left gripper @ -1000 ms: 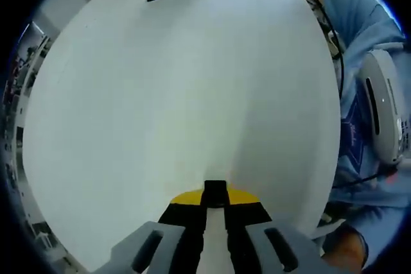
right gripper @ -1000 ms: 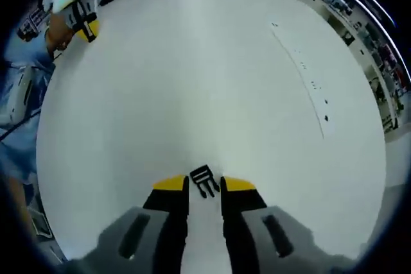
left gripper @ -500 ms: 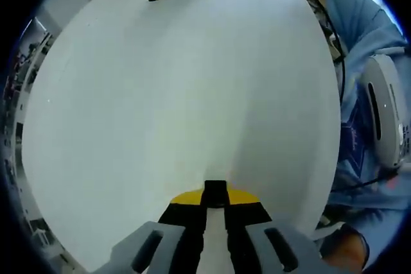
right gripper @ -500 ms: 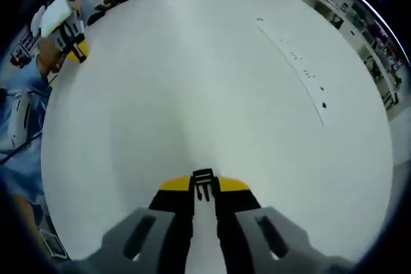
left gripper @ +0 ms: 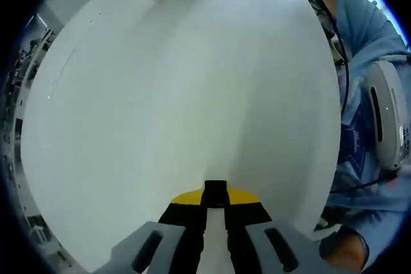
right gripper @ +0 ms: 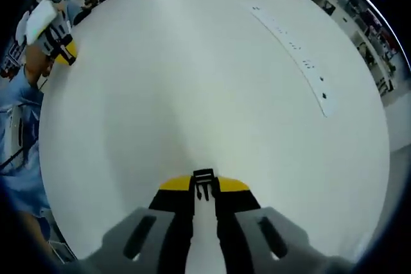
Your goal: Snap the two parts of the plastic buckle together until the buckle closes and remains connected.
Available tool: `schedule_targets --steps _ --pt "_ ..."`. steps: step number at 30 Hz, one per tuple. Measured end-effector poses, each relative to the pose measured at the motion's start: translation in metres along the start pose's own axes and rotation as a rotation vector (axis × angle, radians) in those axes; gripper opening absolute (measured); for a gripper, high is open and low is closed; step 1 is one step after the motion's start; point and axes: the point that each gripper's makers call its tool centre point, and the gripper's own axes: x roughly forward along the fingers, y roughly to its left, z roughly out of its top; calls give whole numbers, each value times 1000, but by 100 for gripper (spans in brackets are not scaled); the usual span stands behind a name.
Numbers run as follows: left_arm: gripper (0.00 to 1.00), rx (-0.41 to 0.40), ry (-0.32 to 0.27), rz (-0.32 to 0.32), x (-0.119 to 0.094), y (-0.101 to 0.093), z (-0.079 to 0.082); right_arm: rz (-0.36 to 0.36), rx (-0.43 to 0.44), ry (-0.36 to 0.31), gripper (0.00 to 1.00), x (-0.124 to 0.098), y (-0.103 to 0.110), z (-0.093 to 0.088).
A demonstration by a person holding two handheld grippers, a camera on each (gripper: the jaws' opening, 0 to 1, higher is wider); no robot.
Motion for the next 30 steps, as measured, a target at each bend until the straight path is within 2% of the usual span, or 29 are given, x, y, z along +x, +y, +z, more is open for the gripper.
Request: schedule_targets --steps 16,23,30 --pt "10 -13 -9 -6 -3 7 -2 19 -88 21 11 -4 41 -4" --pt "10 -13 -9 -3 -3 10 -3 24 -125 10 11 -4 58 -4" --pt "10 -17 -11 -5 -3 10 -3 45 -238 13 11 -4 91 -4"
